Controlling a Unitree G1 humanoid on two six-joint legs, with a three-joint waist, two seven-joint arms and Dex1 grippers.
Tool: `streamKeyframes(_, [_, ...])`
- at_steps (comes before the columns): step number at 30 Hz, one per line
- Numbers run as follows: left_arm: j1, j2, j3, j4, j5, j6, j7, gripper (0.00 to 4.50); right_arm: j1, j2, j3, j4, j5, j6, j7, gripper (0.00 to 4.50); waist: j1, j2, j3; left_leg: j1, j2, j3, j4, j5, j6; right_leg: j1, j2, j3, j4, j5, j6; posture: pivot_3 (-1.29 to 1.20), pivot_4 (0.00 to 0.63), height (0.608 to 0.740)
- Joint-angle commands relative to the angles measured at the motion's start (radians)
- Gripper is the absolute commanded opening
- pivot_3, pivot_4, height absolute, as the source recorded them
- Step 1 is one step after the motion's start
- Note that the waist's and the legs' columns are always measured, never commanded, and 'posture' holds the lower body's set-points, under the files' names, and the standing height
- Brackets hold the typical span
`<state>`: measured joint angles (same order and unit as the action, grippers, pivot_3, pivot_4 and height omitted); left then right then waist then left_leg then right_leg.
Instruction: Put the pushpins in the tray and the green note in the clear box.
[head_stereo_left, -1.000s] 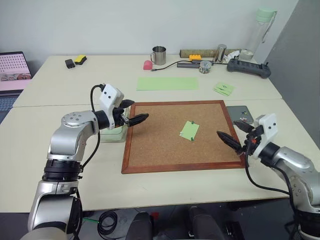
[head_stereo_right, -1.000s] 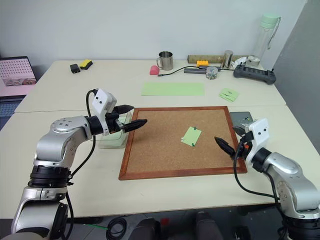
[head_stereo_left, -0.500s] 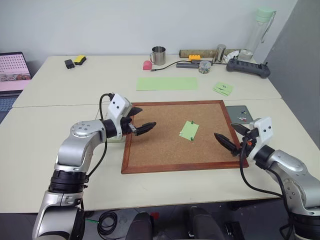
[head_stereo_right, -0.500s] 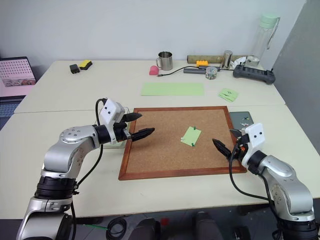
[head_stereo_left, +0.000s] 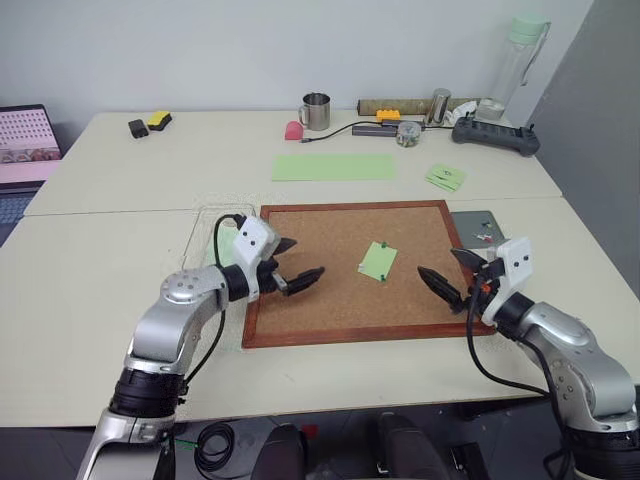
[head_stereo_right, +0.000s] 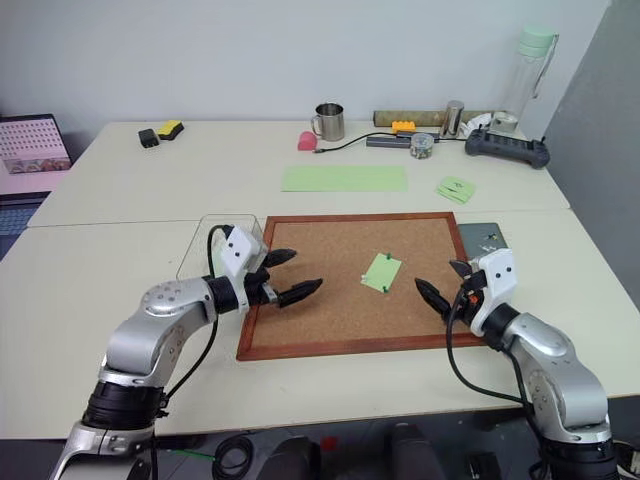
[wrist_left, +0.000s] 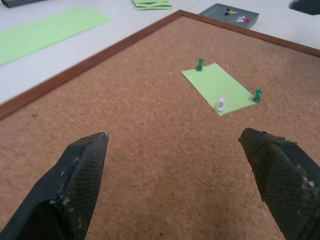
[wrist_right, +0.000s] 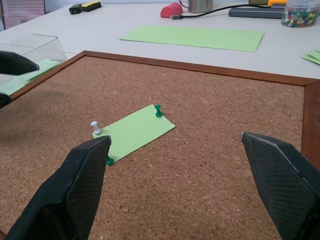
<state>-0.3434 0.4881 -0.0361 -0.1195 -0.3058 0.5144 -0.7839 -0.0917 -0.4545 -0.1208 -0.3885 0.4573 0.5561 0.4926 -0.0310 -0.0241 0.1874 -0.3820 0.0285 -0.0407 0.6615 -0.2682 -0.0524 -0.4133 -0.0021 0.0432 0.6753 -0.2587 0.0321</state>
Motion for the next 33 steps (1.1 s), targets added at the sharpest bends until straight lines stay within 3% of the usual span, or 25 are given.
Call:
streamKeyframes(1, [0.016,-0.025,-0.024,-0.078,0.015,-0.033,0.040,4.47,-0.017,0.011,0.009,-0.014,-0.014,-0.024,-0.010,4.37,0.000,0.000,0.000,0.000,0.000,0.000,0.000,0.000,0.000,0.000,0.000,0.000,0.000,0.000,0.000,0.00,0.150,0.740])
streamKeyframes(10, [0.114,-0.058,-0.058,-0.151,0.046,-0.080,0.098,4.47,-0.001,0.054,0.039,-0.023,-0.044,-0.032,-0.047,4.37,0.000,0.000,0.000,0.000,0.000,0.000,0.000,0.000,0.000,0.000,0.000,0.000,0.000,0.000,0.000,0.00,0.150,0.740])
streamKeyframes(24, [0.131,-0.066,-0.071,-0.097,0.077,-0.163,0.104,4.47,-0.008,0.076,0.047,-0.004,-0.069,-0.043,-0.068,4.37,0.000,0.000,0.000,0.000,0.000,0.000,0.000,0.000,0.000,0.000,0.000,0.000,0.000,0.000,0.000,0.00,0.150,0.740])
streamKeyframes(33, [0.109,-0.072,-0.054,-0.075,0.046,-0.182,0.073,2.81,-0.094,0.092,0.070,0.091,-0.113,-0.080,-0.068,4.37,-0.001,0.000,0.000,0.000,0.000,0.000,0.000,0.000,0.000,0.000,0.000,0.000,0.000,0.000,0.000,0.00,0.150,0.740])
